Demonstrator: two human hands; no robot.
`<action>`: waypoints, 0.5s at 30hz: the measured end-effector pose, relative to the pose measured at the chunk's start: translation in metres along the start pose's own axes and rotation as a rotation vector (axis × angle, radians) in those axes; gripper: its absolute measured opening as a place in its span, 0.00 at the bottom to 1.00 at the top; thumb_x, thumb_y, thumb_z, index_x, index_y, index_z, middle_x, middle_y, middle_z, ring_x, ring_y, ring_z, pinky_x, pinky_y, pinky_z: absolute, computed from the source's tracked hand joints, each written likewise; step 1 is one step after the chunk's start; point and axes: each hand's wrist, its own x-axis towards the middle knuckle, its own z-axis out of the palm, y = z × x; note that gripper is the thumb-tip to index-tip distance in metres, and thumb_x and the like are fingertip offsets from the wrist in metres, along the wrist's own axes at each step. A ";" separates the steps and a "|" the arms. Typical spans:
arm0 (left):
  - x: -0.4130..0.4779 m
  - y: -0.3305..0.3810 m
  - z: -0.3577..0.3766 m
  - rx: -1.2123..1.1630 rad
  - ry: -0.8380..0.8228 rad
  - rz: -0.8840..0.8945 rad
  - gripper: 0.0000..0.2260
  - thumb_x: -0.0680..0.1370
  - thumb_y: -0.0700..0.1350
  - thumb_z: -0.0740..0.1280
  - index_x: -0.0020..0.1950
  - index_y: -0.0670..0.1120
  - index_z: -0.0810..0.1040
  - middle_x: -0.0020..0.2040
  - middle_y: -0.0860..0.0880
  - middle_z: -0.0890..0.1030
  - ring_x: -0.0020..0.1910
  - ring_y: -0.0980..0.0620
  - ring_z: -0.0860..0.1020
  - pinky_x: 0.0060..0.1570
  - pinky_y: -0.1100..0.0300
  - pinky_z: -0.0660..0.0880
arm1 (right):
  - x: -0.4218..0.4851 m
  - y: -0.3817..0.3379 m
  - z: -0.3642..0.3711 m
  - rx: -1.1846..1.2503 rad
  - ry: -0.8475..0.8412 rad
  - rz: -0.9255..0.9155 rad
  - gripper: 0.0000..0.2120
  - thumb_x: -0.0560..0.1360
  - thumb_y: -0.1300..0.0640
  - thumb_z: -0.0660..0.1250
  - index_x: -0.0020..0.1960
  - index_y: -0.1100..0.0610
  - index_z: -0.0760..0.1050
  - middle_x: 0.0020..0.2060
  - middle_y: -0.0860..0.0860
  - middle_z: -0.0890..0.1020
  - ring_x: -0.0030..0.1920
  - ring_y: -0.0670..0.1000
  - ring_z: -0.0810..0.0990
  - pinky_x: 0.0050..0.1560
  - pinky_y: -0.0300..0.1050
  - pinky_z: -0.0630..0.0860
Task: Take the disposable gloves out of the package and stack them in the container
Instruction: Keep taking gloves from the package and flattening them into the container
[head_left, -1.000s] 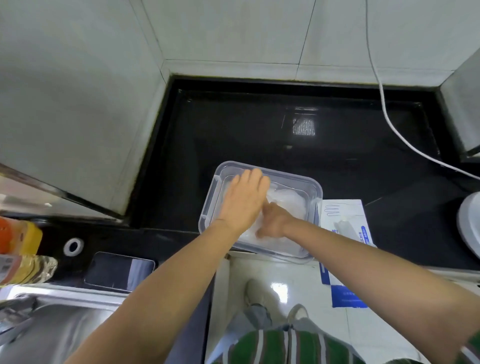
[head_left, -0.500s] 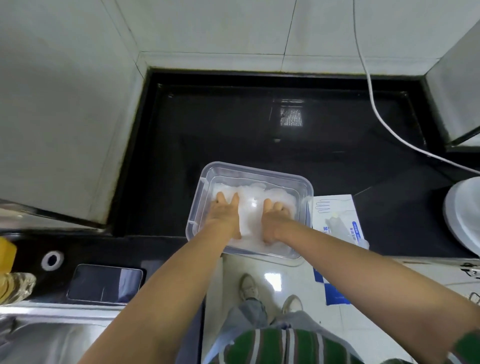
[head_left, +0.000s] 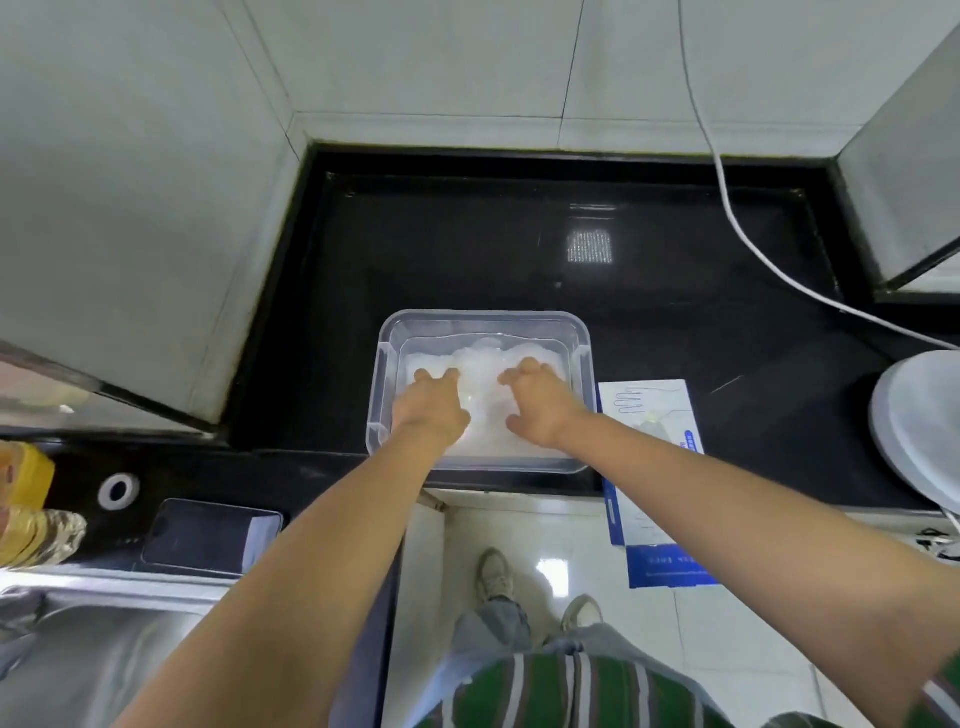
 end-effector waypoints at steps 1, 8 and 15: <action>-0.005 0.003 -0.004 -0.018 0.090 0.006 0.23 0.81 0.51 0.62 0.75 0.51 0.63 0.69 0.43 0.70 0.58 0.44 0.77 0.51 0.57 0.76 | -0.006 -0.001 -0.008 0.060 0.142 -0.062 0.18 0.78 0.57 0.67 0.67 0.56 0.74 0.65 0.55 0.73 0.65 0.56 0.72 0.65 0.46 0.69; -0.058 0.066 -0.019 -0.381 0.424 0.085 0.12 0.80 0.46 0.64 0.63 0.47 0.71 0.58 0.46 0.78 0.49 0.47 0.79 0.42 0.62 0.70 | -0.060 0.050 -0.048 0.364 0.575 0.140 0.08 0.78 0.54 0.63 0.44 0.57 0.77 0.38 0.51 0.81 0.40 0.54 0.79 0.40 0.47 0.75; -0.107 0.142 0.000 -0.473 0.420 0.394 0.06 0.79 0.43 0.63 0.55 0.47 0.72 0.44 0.48 0.78 0.40 0.49 0.76 0.41 0.58 0.72 | -0.108 0.118 -0.027 0.298 0.114 0.549 0.26 0.73 0.37 0.64 0.60 0.57 0.73 0.53 0.53 0.81 0.49 0.55 0.81 0.46 0.49 0.77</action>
